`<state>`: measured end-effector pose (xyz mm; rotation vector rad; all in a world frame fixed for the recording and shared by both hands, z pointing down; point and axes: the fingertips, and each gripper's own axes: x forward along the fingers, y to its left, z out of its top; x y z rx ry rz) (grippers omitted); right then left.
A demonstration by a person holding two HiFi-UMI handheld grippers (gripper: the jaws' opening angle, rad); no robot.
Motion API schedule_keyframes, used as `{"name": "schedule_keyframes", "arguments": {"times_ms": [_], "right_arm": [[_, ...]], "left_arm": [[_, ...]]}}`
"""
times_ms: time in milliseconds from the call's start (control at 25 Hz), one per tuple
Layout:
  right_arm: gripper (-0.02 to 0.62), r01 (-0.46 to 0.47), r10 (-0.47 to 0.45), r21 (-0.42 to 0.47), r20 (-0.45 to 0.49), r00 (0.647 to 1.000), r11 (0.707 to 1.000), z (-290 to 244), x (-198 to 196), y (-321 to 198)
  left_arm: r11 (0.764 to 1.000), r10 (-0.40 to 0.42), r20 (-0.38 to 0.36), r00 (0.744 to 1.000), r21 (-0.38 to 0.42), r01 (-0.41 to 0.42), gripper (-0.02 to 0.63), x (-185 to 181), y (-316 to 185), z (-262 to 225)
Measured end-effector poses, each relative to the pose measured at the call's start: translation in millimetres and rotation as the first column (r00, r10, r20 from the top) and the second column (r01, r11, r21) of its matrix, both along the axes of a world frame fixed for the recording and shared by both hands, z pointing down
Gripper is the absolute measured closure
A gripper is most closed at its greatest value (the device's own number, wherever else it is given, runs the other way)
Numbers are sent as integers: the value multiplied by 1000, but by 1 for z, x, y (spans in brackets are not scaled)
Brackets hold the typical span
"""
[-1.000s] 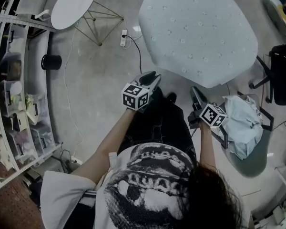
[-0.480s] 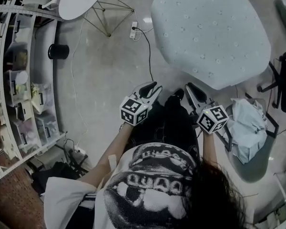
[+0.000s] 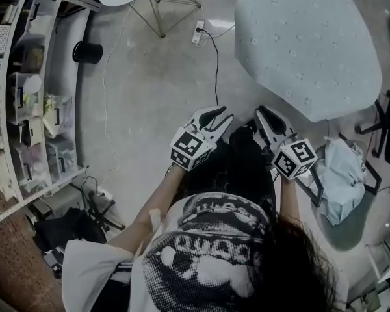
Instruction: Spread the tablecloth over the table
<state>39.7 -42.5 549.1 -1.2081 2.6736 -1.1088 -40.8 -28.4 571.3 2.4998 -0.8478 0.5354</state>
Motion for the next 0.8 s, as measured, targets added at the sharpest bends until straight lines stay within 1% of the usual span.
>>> {"name": "schedule_keyframes", "arguments": {"times_ms": [160,320,520,640,800], "right_arm": [[548,-2,2,38,-12,1000,999,-13,-26,14],[549,1,1,66,-31,1000,998,-24,-50,39],[565,15,-7,92,-91,996,996,-30,-78,66],[586,19,-5,120,-121,993,993,-38,-89,77],[606,28,-3,154,-163,987,988,-48,-97,88]], "left_arm": [[999,-19,-20,1000,35,20,494,-27,13,-12],[997,-22,-10,1000,69,22,497,-49,34,-21],[994,-29,-19,999,107,31,540,-78,55,-30],[992,-15,-17,1000,126,17,569,-89,68,-37],[986,27,-13,1000,166,-25,581,-92,85,-49]]}}
